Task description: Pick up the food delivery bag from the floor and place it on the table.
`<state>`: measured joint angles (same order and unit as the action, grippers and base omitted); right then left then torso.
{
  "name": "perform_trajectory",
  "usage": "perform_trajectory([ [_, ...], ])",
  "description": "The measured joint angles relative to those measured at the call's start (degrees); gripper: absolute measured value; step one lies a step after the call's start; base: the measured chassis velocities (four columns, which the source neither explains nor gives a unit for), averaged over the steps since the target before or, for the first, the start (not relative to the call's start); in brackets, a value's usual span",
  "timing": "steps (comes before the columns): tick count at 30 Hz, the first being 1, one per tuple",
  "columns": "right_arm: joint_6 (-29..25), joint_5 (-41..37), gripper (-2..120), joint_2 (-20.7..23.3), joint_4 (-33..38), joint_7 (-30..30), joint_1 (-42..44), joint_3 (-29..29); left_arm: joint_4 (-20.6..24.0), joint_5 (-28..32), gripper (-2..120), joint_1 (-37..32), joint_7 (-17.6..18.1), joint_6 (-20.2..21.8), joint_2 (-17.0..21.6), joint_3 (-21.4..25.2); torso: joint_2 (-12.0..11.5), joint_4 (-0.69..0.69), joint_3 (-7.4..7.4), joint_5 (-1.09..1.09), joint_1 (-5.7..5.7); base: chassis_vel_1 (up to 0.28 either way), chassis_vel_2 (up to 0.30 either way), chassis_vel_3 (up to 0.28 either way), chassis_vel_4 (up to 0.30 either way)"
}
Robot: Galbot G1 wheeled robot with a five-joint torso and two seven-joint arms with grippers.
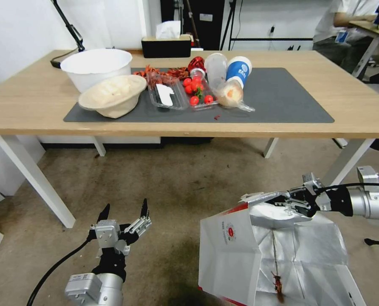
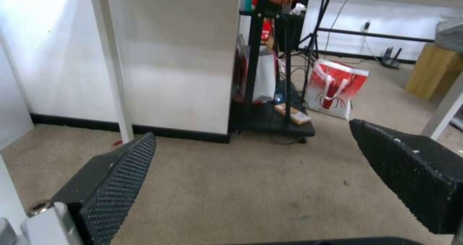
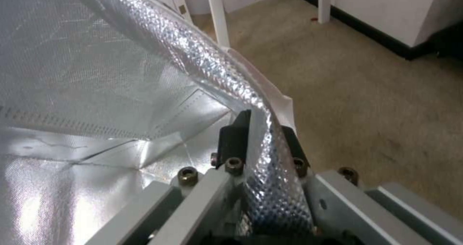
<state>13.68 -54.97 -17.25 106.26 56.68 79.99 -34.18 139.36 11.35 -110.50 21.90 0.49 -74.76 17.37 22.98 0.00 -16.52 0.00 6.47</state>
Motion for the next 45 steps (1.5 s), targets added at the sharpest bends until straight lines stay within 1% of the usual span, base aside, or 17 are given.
perform_trajectory([
  [1, 0.02, 0.00, 0, 0.02, 0.01, 0.14, -0.01, 0.00, 0.00, -0.01, 100, 0.01, 0.00, -0.02, -0.03, 0.00, 0.57, 0.00, -0.37, 0.00, 0.19, 0.000, 0.000, 0.000, 0.000],
  [5, 0.03, 0.00, 0, 0.05, 0.01, 0.22, -0.02, 0.00, 0.00, -0.01, 100, 0.05, 0.00, -0.03, -0.07, -0.03, 1.30, 0.00, -0.80, 0.00, 0.49, 0.000, 0.000, 0.000, 0.000],
  [9, 0.05, 0.00, 0, 0.11, 0.01, 0.30, -0.08, 0.01, 0.00, -0.01, 100, 0.14, -0.01, -0.04, -0.07, -0.04, 2.58, 0.01, -1.62, 0.00, 0.96, 0.000, 0.000, 0.000, 0.000],
  [22, 0.16, -0.03, 0, 0.31, 0.02, 0.83, -0.18, 0.01, 0.00, 0.08, 100, 0.31, 0.10, -0.06, -0.05, -0.02, 5.23, 0.00, -3.33, 0.00, 1.91, 0.000, 0.000, 0.000, 0.000],
  [28, 0.21, -0.09, 0, 0.36, 0.02, 1.16, -0.24, 0.01, 0.04, 0.10, 100, 0.27, 0.20, -0.05, -0.12, -0.03, 6.97, 0.00, -4.45, 0.00, 2.53, 0.000, 0.000, 0.000, 0.000],
  [29, 0.21, -0.09, 0, 0.36, 0.02, 1.16, -0.24, 0.01, 0.04, 0.10, 100, 0.27, 0.20, -0.05, -0.12, -0.03, 6.97, 0.00, -4.45, 0.00, 2.53, 0.000, 0.000, 0.000, 0.000],
  [35, 0.23, -0.12, 0, 0.43, 0.02, 1.37, -0.28, 0.01, 0.18, 0.26, 100, 0.17, 0.25, -0.01, -0.20, -0.05, 8.71, 0.00, -5.49, 0.00, 3.23, 0.000, 0.000, 0.000, 0.000],
  [38, 0.23, -0.12, 0, 0.43, 0.01, 1.42, -0.29, 0.01, 0.19, 0.25, 100, 0.14, 0.26, 0.00, -0.26, -0.06, 9.06, 0.00, -5.71, 0.00, 3.37, 0.000, 0.000, 0.000, 0.000],
  [43, 0.24, -0.12, 0, 0.44, -0.03, 1.60, -0.38, 0.01, 0.25, 0.11, 100, 0.06, 0.26, 0.03, -0.40, -0.09, 10.78, 0.00, -6.77, 0.00, 4.01, 0.000, 0.000, 0.000, 0.000],
  [45, 0.24, -0.12, 0, 0.45, -0.02, 1.61, -0.39, 0.01, 0.25, 0.10, 100, 0.06, 0.26, 0.03, -0.40, -0.09, 11.01, 0.00, -6.92, 0.00, 4.10, 0.000, 0.000, 0.000, 0.000],
])
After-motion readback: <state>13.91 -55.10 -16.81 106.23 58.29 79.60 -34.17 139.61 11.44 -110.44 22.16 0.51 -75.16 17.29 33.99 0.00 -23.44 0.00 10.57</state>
